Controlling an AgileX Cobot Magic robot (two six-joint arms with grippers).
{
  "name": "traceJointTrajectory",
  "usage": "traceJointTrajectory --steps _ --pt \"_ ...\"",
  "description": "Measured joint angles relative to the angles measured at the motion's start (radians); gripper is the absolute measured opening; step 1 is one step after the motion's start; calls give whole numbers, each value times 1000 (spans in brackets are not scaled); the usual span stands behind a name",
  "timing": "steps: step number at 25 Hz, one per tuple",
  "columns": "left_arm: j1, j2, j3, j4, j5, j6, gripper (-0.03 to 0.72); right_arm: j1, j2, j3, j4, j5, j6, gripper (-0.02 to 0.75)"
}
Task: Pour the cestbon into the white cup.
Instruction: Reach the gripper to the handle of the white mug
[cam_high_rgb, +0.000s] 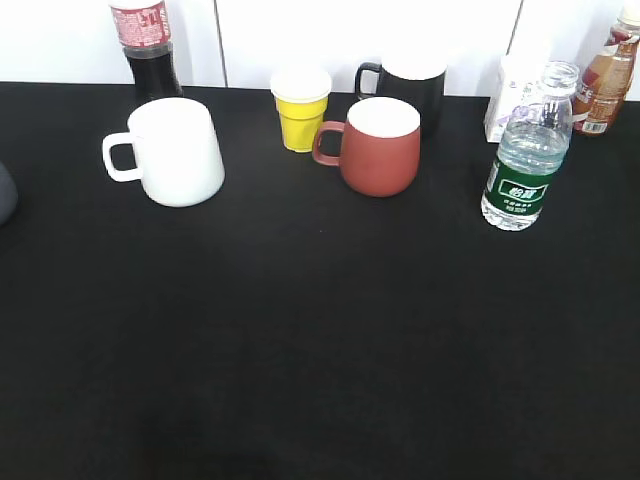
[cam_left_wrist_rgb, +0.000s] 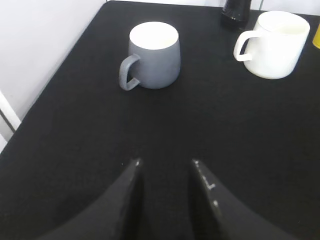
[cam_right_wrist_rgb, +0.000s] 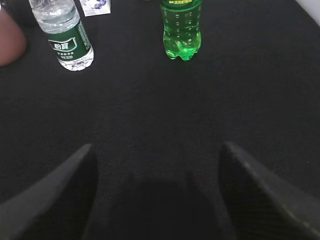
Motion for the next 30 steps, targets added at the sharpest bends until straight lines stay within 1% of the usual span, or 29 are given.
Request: traceJointTrajectory --steps 9,11,12,13,14,15,16,17,18,19,20,21,22,24,25,26,28,30 --pt "0 0 0 -3 0 0 245 0 0 0 0 0 0 573" --pt "0 39 -1 0 -1 0 363 0 0 0 0 0 0 573" --pt "0 130 -31 -20 -24 1 543 0 0 0 0 0 0 573" --pt "0 174 -55 -31 -47 12 589 0 0 0 0 0 0 573" --pt "0 322 -161 -72 -142 61 631 0 0 0 0 0 0 573" --pt "0 370 -195 -90 -182 79 631 0 0 0 0 0 0 573" --pt "0 482 -271 -152 -313 151 624 0 0 0 0 0 0 573" --pt "0 609 -332 -260 -495 245 603 0 0 0 0 0 0 573" --pt "0 646 -339 -290 -558 269 596 0 0 0 0 0 0 573" --pt "-20 731 -342 -321 -679 296 590 0 0 0 0 0 0 573" --pt "-60 778 -342 -326 -725 301 589 0 0 0 0 0 0 573" --pt "-112 834 -341 -331 -767 303 589 0 0 0 0 0 0 573" --pt "-182 875 -313 -333 -834 304 587 0 0 0 0 0 0 573" --pt "-307 930 -191 -349 -1010 304 587 0 0 0 0 0 0 573" --pt "-348 965 -114 -379 -1098 304 587 0 0 0 0 0 0 573" --pt "-375 1008 -54 -409 -1159 305 587 0 0 0 0 0 0 573" --pt "-390 1125 28 -460 -1269 305 587 0 0 0 0 0 0 573" --pt "-392 1264 46 -470 -1350 305 587 0 0 0 0 0 0 573"
